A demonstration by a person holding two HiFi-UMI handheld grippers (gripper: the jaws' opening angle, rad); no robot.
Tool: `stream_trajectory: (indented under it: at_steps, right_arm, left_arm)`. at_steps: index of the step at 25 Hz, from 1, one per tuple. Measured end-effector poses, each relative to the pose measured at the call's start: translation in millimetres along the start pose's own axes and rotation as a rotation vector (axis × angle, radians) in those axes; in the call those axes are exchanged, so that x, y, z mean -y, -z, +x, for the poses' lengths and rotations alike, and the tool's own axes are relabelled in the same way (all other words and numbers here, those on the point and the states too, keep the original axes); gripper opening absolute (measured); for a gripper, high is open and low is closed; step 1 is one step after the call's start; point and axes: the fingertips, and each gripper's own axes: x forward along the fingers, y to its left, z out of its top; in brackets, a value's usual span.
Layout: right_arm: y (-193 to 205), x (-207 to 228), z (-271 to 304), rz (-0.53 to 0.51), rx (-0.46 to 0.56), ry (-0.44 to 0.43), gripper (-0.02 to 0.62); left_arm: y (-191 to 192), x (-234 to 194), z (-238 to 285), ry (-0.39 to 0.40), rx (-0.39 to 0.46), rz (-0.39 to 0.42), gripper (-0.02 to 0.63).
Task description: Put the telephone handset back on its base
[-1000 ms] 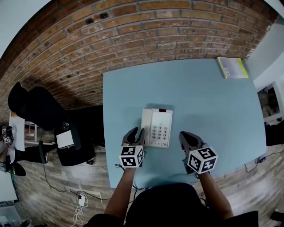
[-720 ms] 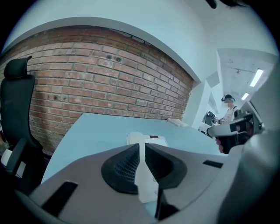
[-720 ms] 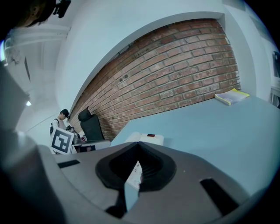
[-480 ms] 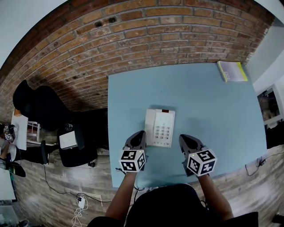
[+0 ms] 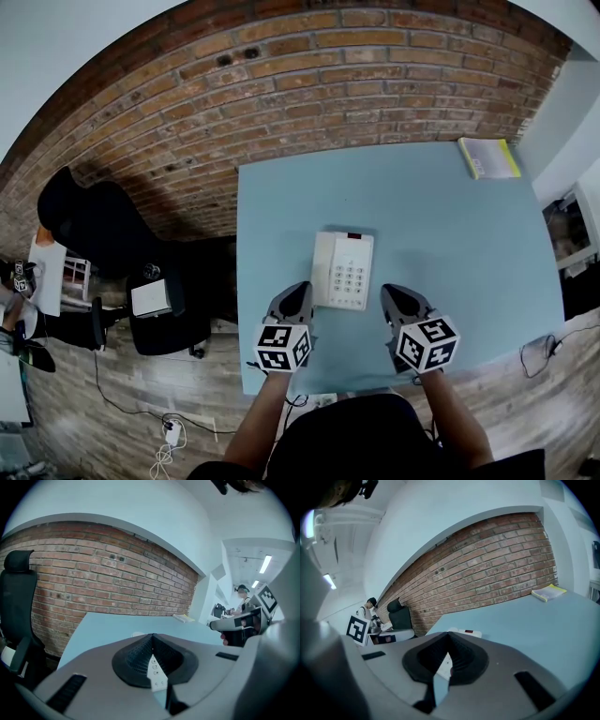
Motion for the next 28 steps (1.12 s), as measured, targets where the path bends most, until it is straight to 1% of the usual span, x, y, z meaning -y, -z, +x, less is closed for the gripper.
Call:
stream_trajectory:
  at_steps: [3, 6, 12, 15, 20, 28]
  right_arm:
    - [-0.1, -7.4, -4.4, -0.006, 0.011, -0.003, 0.008]
    - [1.5, -16.3, -10.4, -0.013, 0.021, -0.005, 0.008]
    - [3.9, -31.4, -20.5, -0.028, 0.033, -0.006, 0.008]
    - [1.2, -40.7, -25.1, -0.049, 0.041, -0.008, 0.008]
    - [-6.0, -63.4, -34.1, -0.128, 0.058, -0.011, 0.008]
    - [-7.5, -84.1, -54.1, -0.131, 0.096, 0.013, 0.008]
  left_arm:
    - [0.4, 4.8, -9.3, -0.001, -0.007, 0.028, 0.009]
    - [0.1, 11.1, -20.3, 0.013, 0.005, 0.027, 0.009]
    - [-4.4, 24.4, -42.8, 0.079, 0.054, -0.037, 0.009]
    - [-8.7, 32.4, -53.0, 0.111, 0.071, -0.045, 0.009]
    - [-16.1, 45.5, -69.6, 0.153, 0.097, -0.032, 0.009]
    - [-17.4, 51.9, -97.0, 0.183, 0.104, -0.003, 0.009]
